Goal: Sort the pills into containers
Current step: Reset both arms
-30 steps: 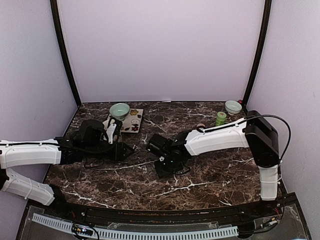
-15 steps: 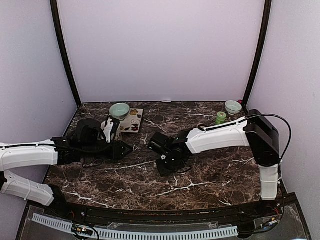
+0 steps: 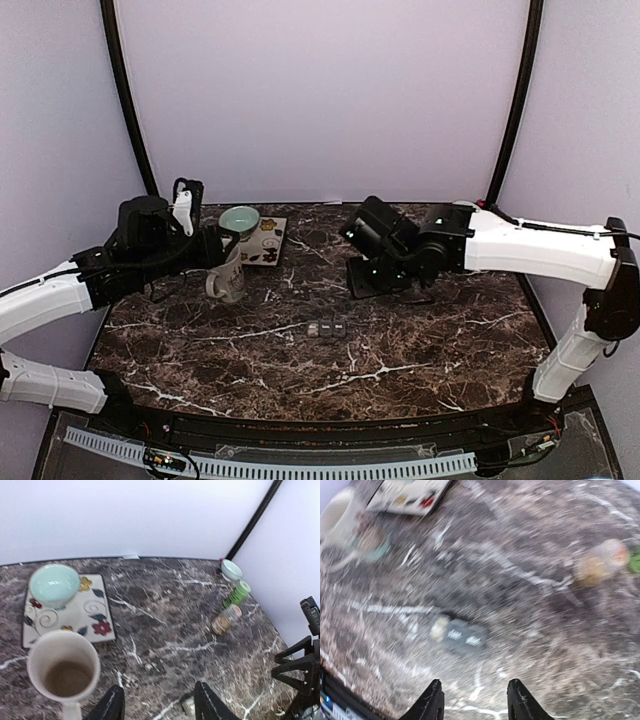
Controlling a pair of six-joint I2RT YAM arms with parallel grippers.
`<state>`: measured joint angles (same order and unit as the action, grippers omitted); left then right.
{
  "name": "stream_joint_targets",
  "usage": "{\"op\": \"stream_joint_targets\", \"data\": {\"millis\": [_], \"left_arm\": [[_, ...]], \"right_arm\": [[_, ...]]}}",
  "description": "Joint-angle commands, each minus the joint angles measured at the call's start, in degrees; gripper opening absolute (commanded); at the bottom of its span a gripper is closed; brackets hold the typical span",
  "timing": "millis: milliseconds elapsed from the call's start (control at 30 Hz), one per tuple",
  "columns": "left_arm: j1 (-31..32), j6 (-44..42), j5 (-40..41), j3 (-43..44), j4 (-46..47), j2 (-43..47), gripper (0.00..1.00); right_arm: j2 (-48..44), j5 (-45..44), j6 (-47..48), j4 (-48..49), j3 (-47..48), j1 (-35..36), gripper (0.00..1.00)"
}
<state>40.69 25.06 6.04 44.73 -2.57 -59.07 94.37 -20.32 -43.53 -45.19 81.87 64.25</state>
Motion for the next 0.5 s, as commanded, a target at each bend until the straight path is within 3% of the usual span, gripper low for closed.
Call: {"op": "stream_joint_targets", "data": {"millis": [0,133,300,467], "left_arm": [[-7.4,-5.8,3.8,5.0,-1.3,0.0,0.5],[-18.8,-7.0,3.8,8.0,-1.2,-0.8,0.51],[-31.5,-6.4,5.7,6.9,-0.8,-1.4,0.51],[-34.1,-11.7,14.0,-1.7,6.5,1.1,0.55]], "right_arm": [[-5.0,-11.4,0.7,-5.3,-0.6,-6.6,0.48],[-11.0,-14.6,4.1,-3.5,-4.8,-16.9,0.59],[-19.6,-21.6,10.2,7.3,-14.9,-27.6,0.78],[-30.2,-24.9,18.1,24.4,-29.2,-35.2,0.82]]}}
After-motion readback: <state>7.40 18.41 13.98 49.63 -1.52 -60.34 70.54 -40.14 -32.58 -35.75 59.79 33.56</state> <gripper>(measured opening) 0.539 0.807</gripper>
